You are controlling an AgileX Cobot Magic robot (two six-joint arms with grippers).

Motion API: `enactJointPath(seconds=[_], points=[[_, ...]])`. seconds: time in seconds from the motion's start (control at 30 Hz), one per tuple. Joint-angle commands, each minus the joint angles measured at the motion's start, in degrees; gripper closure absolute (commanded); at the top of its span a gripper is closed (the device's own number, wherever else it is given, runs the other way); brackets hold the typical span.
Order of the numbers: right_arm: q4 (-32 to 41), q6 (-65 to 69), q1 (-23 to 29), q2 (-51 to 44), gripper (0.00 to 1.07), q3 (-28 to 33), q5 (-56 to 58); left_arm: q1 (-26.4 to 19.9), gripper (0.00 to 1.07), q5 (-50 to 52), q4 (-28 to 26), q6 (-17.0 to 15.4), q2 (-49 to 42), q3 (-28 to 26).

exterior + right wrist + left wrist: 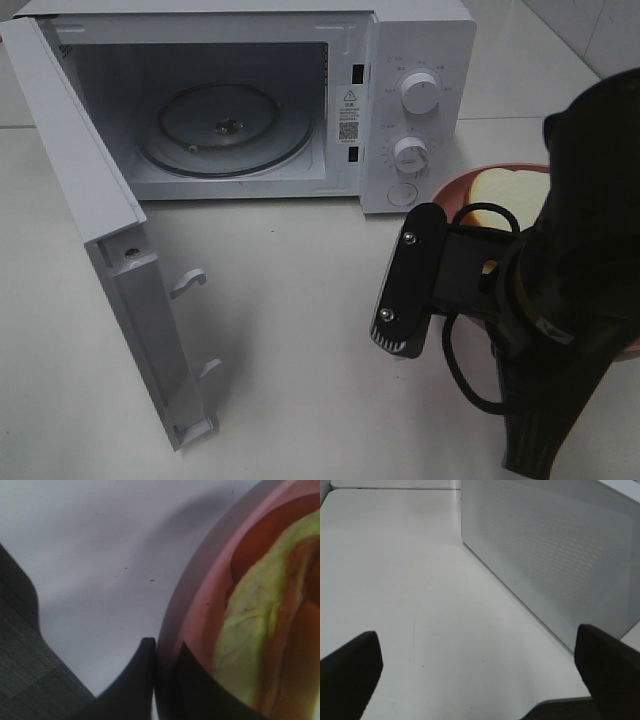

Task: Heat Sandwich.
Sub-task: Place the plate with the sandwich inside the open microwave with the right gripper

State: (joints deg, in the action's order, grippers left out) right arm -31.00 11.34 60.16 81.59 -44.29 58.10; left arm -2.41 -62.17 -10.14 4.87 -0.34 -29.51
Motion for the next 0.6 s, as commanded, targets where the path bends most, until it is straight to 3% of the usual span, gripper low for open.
enactJointPath(seconds=[0.03,0.6], points=[[-1.6,-4.35,0.17,-1.09,1.06,0.0,1.09,0.11,0.09,0.57,-0.4,0.06,-0.86,0.06],[-1.6,-22.92,0.17,-2.92,1.05,0.0,-9.51,0.11,0.09,0.57,-0.4,0.06,-0.86,0.06]])
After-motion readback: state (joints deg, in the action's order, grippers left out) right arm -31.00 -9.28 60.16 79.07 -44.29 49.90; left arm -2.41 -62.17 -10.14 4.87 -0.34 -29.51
